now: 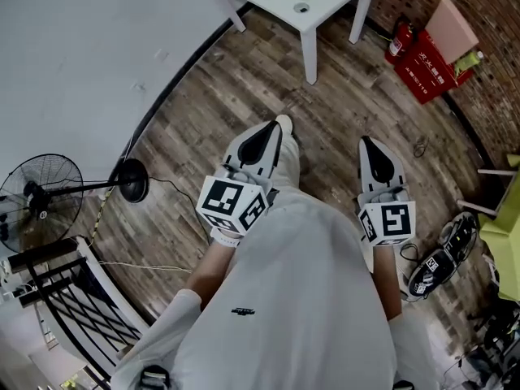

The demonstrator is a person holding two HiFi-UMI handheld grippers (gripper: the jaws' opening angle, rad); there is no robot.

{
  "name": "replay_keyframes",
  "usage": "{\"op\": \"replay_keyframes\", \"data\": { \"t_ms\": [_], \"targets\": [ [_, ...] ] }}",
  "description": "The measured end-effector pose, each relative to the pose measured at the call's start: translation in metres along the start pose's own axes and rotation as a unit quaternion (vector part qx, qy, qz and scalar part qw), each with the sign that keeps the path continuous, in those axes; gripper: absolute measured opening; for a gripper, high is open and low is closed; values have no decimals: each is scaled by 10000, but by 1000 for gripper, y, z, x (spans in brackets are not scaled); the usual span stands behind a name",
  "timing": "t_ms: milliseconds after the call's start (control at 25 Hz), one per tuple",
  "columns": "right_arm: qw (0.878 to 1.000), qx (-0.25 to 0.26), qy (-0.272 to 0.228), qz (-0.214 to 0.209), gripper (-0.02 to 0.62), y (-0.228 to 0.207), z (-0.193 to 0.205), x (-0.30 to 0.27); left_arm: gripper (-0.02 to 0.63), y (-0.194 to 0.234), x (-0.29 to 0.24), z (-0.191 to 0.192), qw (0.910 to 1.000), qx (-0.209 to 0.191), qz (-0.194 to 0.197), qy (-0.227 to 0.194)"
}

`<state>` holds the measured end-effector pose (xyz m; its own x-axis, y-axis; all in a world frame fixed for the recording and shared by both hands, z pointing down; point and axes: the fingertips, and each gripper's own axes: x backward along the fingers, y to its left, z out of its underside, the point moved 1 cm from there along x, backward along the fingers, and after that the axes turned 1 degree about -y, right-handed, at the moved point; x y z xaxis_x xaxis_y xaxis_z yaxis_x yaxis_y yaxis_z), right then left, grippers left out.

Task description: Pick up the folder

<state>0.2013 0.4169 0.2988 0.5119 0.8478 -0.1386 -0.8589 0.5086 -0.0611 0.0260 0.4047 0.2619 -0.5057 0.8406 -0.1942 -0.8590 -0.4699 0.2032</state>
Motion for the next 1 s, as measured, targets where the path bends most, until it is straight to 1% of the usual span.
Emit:
{"op": "replay_keyframes", "data": {
  "t_ms": [160, 320, 440, 600, 760, 880, 1000],
  "targets": [
    [9997, 84, 151, -143, 6, -2, -1, -68, 20, 52, -41, -10, 10000, -27, -4, -6],
    [9994, 29, 296, -199, 6, -9, -13, -142, 20, 109, -97, -29, 9999, 12, -31, 127],
    [9986, 242, 394, -247, 6, -14, -29, -198, 20, 147, -132, -48, 9998, 47, 61, 184],
    [9986, 158, 466, -187, 7, -28, -48, -272, 20, 202, -179, -68, 9991, 137, 208, 344],
    [9986, 88, 513, -92, 7, -48, -57, -340, 20, 240, -232, -91, 9983, 113, 432, 381],
    [9985, 98, 545, -38, 8, -55, -65, -380, 20, 262, -258, -108, 9974, 129, 617, 347],
    [9983, 50, 573, -13, 8, -63, -69, -409, 20, 282, -278, -115, 9972, 229, 622, 339]
  ]
}}
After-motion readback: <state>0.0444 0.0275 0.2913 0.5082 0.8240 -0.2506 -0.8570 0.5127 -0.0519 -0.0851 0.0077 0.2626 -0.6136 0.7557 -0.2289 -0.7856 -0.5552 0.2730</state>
